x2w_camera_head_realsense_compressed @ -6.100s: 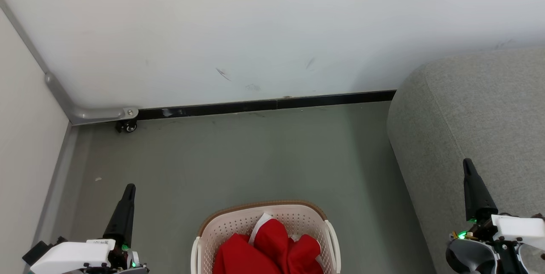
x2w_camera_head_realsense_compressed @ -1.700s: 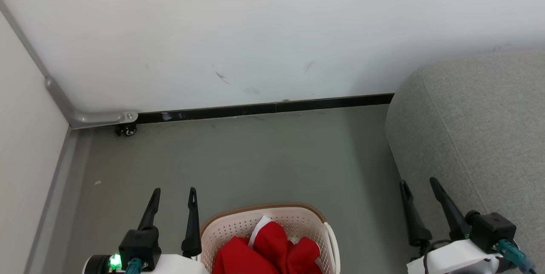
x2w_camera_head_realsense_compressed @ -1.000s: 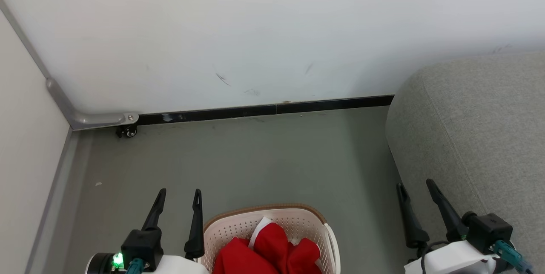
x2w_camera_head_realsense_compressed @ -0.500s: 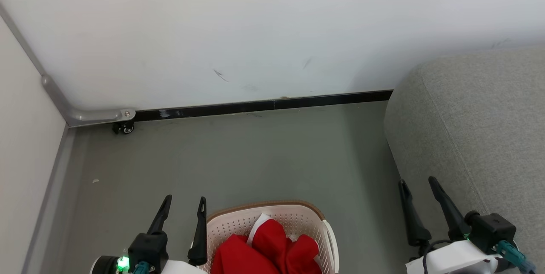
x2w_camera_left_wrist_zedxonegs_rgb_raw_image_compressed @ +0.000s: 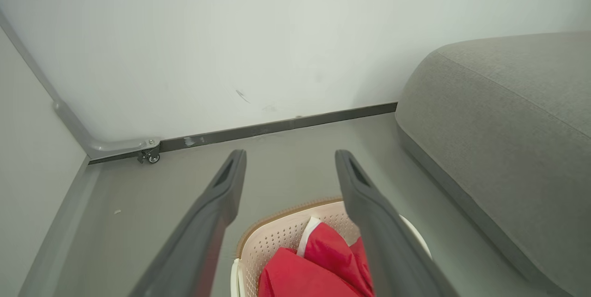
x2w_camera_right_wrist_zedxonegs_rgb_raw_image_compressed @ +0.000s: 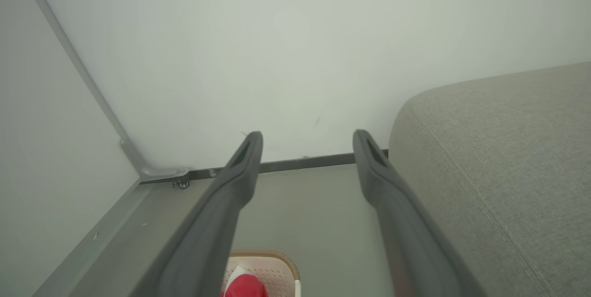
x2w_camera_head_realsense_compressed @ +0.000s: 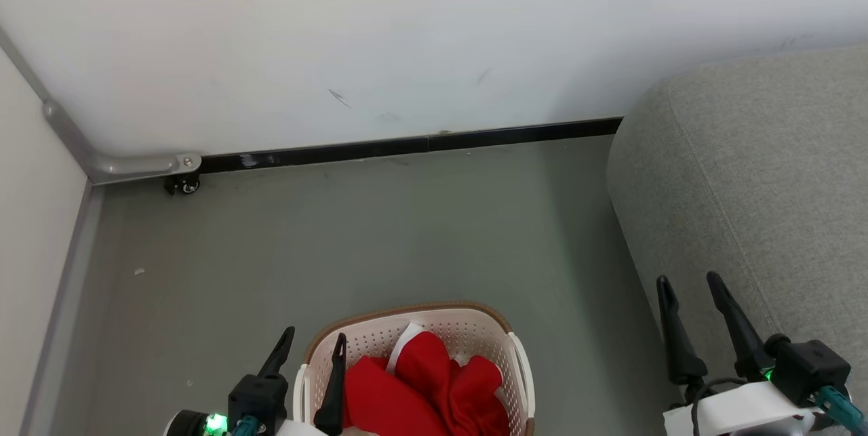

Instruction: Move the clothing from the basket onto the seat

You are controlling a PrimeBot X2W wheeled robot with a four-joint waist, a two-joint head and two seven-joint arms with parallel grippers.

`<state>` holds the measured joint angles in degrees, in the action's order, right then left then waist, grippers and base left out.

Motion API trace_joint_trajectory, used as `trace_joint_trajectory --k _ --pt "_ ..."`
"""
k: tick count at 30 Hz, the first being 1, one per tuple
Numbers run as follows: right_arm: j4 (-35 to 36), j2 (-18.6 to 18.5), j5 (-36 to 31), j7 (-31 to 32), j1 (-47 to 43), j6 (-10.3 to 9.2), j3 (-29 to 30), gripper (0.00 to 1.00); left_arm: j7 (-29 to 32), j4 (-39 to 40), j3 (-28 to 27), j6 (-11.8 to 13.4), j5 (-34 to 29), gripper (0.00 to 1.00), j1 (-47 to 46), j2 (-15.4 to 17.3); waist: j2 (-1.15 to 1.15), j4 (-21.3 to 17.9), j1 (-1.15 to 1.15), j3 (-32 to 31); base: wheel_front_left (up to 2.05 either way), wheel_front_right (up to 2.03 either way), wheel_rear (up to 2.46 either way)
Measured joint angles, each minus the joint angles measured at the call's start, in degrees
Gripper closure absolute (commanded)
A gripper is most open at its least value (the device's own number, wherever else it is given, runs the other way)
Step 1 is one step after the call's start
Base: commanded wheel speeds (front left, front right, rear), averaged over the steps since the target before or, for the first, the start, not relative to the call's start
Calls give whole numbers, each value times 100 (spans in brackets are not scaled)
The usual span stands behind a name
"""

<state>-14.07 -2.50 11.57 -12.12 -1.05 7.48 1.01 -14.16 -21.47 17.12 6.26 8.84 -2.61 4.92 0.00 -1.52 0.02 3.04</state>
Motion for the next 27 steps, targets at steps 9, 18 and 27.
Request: trace_joint_trajectory --k 9,18,27 --pt "235 2 -26 -44 11 0 42 0 0 -328 93 -75 -48 0 -354 -36 0 -80 0 271 0 0 0" --pt "445 3 -26 -48 62 0 55 0 0 -620 131 -127 -53 0 -782 -85 0 -198 0 669 0 0 0" --pt "637 3 -18 -51 374 0 5 0 0 -893 135 -127 -162 0 -1165 -99 0 -345 0 1166 0 0 0"
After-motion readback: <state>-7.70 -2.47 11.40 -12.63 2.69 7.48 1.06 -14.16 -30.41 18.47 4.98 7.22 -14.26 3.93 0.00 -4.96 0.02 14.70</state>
